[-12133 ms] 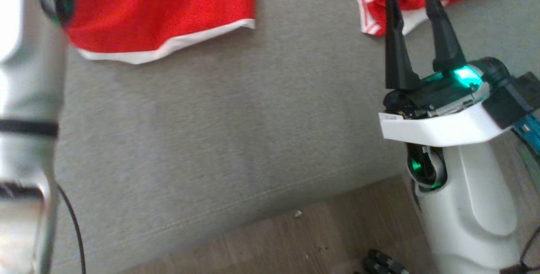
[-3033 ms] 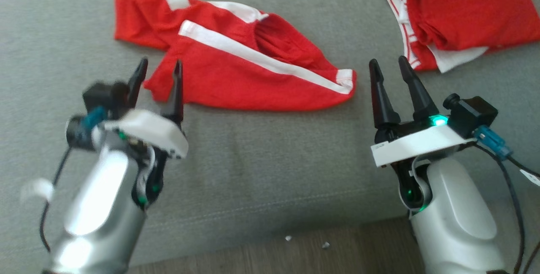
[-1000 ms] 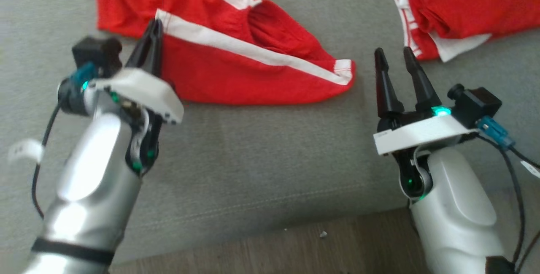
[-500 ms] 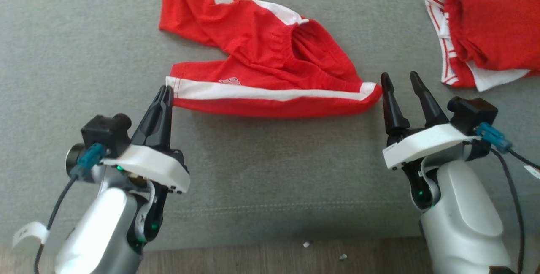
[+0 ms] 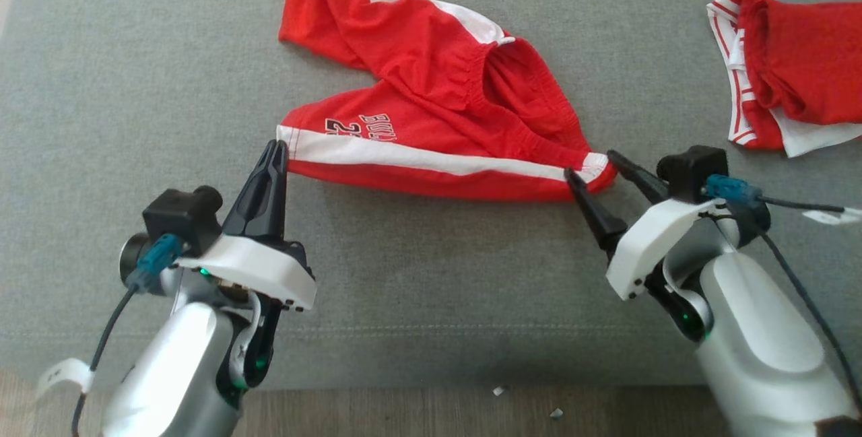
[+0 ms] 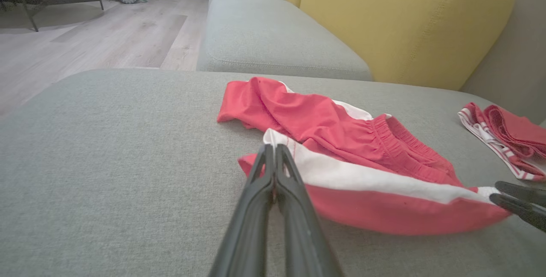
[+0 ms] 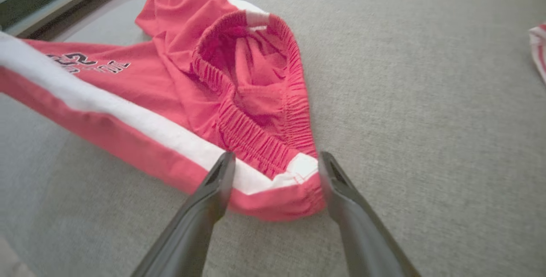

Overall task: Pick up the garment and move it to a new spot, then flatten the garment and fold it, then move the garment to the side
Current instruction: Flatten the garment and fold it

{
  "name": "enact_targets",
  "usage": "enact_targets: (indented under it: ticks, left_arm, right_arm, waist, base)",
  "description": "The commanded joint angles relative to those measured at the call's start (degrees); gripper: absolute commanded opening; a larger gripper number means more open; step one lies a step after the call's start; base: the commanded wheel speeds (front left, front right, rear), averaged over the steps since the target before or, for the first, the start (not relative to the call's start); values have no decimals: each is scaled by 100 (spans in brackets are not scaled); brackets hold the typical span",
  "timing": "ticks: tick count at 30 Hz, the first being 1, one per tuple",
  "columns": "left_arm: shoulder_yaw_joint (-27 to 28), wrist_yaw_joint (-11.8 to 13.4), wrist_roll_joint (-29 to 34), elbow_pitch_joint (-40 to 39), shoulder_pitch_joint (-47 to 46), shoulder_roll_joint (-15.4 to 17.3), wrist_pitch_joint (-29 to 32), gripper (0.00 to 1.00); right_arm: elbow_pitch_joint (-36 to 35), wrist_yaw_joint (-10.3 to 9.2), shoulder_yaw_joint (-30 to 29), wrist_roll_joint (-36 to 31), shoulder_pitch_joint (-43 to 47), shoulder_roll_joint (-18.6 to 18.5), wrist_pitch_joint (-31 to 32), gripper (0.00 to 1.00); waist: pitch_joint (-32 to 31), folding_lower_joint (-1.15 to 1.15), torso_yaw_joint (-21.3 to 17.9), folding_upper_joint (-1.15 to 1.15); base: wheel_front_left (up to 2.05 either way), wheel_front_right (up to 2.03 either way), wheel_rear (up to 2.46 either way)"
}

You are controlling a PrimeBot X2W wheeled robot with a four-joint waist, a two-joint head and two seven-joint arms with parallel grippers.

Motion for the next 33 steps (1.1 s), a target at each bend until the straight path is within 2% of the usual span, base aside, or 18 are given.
enact_targets:
  ticks: [1,5,10,31,32,33]
  left_arm:
    - [206,31,3,-133,-255,89,-65,0]
    - [200,18,-12,-66,-320,55,-114,0]
    - [197,-2,-30,15,-373,48,-153,0]
    - [94,-13,-35,162,-506,24,-220,0]
    - [94,-13,-39,171,-508,28,-222,0]
    - [95,-12,-44,182,-510,30,-223,0]
  right_arm:
    - [-236,36,160,102,-179,-113,46,100]
    - [-327,36,416,347,-276,-414,202,100]
    - [-295,36,539,472,-426,-583,226,100]
    - [327,36,1120,684,-676,-753,478,100]
    - [333,36,1146,707,-684,-758,482,59]
    - [335,36,1175,725,-692,-765,482,0]
  waist:
    - [9,0,1,0]
    - [42,0,14,0]
    - [92,0,40,0]
    - [211,0,136,0]
    - [212,0,134,0]
    - [210,0,131,0]
  base:
    - [0,0,0]
    - [0,0,0]
    - [0,0,0]
    - [0,0,0]
    - [0,0,0]
    - [0,0,0]
